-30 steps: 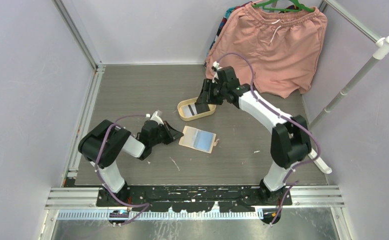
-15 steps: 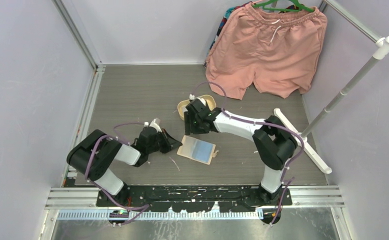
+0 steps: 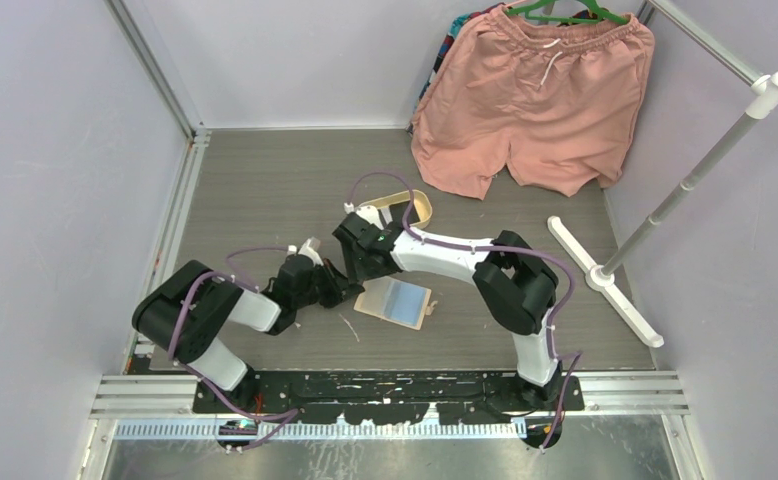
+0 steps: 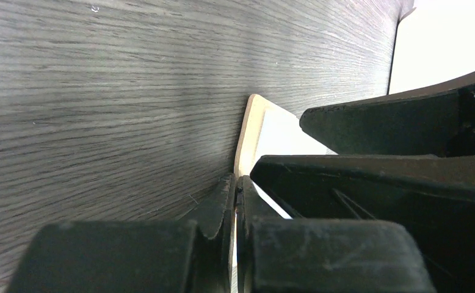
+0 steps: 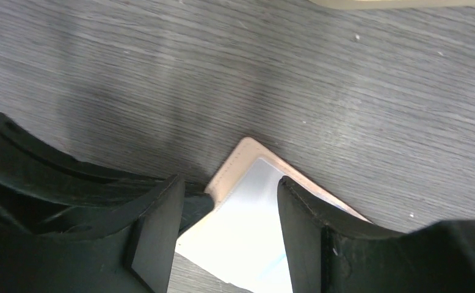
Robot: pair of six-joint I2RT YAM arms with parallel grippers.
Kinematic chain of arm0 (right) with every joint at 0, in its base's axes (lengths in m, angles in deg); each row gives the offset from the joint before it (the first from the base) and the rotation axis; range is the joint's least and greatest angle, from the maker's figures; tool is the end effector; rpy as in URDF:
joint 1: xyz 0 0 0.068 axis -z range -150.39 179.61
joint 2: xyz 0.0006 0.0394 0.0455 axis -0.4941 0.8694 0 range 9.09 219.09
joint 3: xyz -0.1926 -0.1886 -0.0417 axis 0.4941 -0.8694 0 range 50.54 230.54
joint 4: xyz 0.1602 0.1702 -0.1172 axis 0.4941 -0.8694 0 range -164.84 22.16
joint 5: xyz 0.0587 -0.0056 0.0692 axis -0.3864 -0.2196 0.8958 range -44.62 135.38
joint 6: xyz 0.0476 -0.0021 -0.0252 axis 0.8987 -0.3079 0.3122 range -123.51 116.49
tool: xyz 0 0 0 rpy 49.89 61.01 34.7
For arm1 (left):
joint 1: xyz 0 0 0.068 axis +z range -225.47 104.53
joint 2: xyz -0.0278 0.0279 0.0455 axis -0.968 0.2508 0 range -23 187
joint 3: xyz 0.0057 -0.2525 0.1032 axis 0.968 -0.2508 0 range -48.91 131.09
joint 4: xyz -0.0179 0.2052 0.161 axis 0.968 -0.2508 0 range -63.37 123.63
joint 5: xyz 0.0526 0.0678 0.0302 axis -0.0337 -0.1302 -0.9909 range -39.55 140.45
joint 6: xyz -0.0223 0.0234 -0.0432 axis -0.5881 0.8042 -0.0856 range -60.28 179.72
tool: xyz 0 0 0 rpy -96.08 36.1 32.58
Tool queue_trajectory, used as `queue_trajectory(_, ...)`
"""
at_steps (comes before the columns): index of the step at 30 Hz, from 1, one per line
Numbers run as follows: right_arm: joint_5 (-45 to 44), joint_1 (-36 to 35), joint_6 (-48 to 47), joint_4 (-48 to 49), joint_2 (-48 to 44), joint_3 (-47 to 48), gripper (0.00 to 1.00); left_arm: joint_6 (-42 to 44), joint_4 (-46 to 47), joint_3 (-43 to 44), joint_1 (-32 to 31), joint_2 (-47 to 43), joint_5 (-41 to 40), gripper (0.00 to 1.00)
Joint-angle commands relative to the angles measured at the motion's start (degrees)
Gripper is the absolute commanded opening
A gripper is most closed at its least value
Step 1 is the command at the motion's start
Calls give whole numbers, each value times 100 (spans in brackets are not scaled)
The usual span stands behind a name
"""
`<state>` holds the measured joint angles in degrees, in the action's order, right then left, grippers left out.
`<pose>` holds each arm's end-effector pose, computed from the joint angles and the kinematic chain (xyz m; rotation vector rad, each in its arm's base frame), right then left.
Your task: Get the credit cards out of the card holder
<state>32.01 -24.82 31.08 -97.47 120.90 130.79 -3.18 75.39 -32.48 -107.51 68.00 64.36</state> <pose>0.2455 0.3292 0.1863 -0.3724 2.5866 0.2520 0.1980 -0.1341 0.0984 -0.4811 2.3382 -1.1533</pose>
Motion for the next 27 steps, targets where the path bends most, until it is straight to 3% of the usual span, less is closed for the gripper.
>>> queue_trajectory(1, -507, -10, 46, -380, -63, 123, 63, 306, -1461, -358, -56, 313, -380, 0)
queue_trajectory(19, -599, -31, 18, -567, 286, 56, 63, 251, -1260, -412, -49, 511, -382, 0)
queue_trajectory(27, -985, -103, -80, -781, 29, -211, 63, 197, -1233, -395, -58, 586, -482, 0)
